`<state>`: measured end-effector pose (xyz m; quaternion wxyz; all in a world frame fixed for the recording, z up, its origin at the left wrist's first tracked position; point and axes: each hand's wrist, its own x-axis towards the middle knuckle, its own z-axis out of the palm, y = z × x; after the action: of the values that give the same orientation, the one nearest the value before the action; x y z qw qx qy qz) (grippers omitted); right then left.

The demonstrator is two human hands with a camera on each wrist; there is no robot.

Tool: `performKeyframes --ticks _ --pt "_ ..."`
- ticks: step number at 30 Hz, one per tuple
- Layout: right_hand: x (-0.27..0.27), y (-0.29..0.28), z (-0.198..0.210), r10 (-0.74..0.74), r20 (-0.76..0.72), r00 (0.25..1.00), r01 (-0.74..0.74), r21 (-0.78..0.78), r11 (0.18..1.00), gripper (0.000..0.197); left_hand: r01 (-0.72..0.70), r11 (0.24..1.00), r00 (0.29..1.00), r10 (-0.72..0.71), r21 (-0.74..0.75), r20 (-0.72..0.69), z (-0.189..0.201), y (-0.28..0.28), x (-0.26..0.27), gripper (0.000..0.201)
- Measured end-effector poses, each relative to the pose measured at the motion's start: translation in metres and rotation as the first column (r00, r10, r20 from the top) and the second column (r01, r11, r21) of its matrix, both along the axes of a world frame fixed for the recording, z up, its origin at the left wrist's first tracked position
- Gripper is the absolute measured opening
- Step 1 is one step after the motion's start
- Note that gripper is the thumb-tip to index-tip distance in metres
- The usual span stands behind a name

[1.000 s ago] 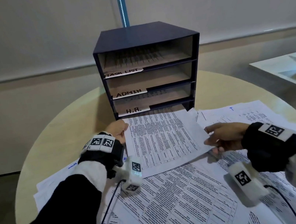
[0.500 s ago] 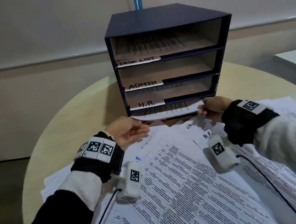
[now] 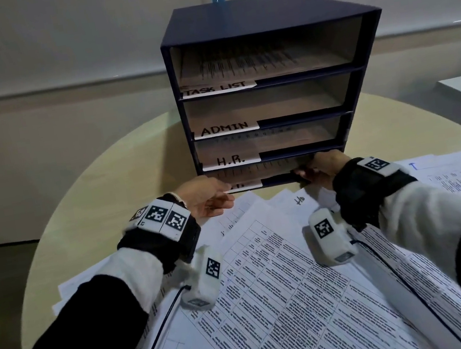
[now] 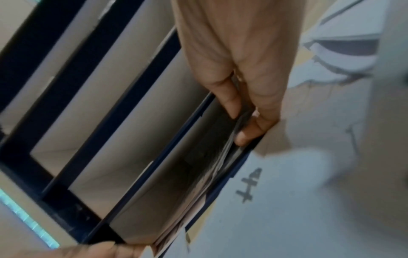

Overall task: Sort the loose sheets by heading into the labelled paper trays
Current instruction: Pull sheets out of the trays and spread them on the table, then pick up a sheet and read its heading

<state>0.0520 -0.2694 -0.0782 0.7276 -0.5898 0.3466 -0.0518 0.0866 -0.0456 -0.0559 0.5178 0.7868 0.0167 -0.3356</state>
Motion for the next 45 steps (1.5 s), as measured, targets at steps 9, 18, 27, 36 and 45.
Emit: performKeyframes --ticks 9,18,27,36,45 --pt "-0.022 -0.002 0.021 0.377 -0.167 0.911 -0.411 -0.322 0.853 0.011 0.196 0.894 0.922 -0.308 0.402 0.236 0.007 -0.013 -0.009 0.024" --pt "-0.013 0.006 0.017 0.412 -0.671 0.616 -0.765 -0.635 0.110 0.033 0.305 0.533 0.759 -0.637 0.789 0.137 0.011 -0.028 -0.013 0.045" --pt "-0.005 0.005 0.016 0.461 -0.643 0.612 -0.766 -0.626 0.145 0.036 0.307 0.533 0.760 -0.636 0.788 0.134 0.011 -0.028 -0.008 0.050" --pt "-0.039 0.005 0.044 0.525 -0.609 0.594 -0.755 -0.648 0.103 0.032 0.328 0.603 0.741 -0.641 0.727 0.197 0.021 -0.032 -0.027 0.054" --pt "-0.122 -0.023 0.058 0.442 -0.660 0.607 -0.741 -0.671 0.016 0.033 0.448 0.749 0.765 -0.604 0.489 0.224 0.026 -0.079 -0.087 0.031"
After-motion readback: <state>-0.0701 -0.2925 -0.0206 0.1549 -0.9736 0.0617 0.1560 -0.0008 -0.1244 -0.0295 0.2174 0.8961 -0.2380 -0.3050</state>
